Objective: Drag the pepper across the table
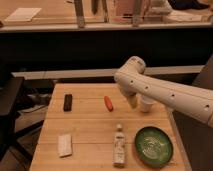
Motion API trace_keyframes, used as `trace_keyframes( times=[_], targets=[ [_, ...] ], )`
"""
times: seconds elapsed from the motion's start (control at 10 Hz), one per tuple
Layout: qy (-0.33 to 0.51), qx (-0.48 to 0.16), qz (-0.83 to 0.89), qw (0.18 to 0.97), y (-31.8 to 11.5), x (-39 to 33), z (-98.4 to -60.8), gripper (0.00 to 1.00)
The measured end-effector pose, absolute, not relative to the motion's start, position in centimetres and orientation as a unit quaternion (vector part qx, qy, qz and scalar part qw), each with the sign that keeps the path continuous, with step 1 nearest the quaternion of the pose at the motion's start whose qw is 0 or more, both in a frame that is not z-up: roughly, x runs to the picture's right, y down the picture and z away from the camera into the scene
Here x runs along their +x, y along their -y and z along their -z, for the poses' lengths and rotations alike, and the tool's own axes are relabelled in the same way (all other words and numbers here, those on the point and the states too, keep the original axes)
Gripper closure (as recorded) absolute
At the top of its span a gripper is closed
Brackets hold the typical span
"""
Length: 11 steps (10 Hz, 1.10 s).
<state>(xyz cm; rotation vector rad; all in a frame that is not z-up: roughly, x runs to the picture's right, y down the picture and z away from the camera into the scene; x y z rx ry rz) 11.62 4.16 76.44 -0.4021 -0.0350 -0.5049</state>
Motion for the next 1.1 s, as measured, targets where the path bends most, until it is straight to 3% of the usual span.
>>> trace_keyframes(
  times=[1.1],
  targets=[
    [0.056, -0.181, 0.290, 0.938, -3.1, 10.4, -80.4, 0.20]
  ],
)
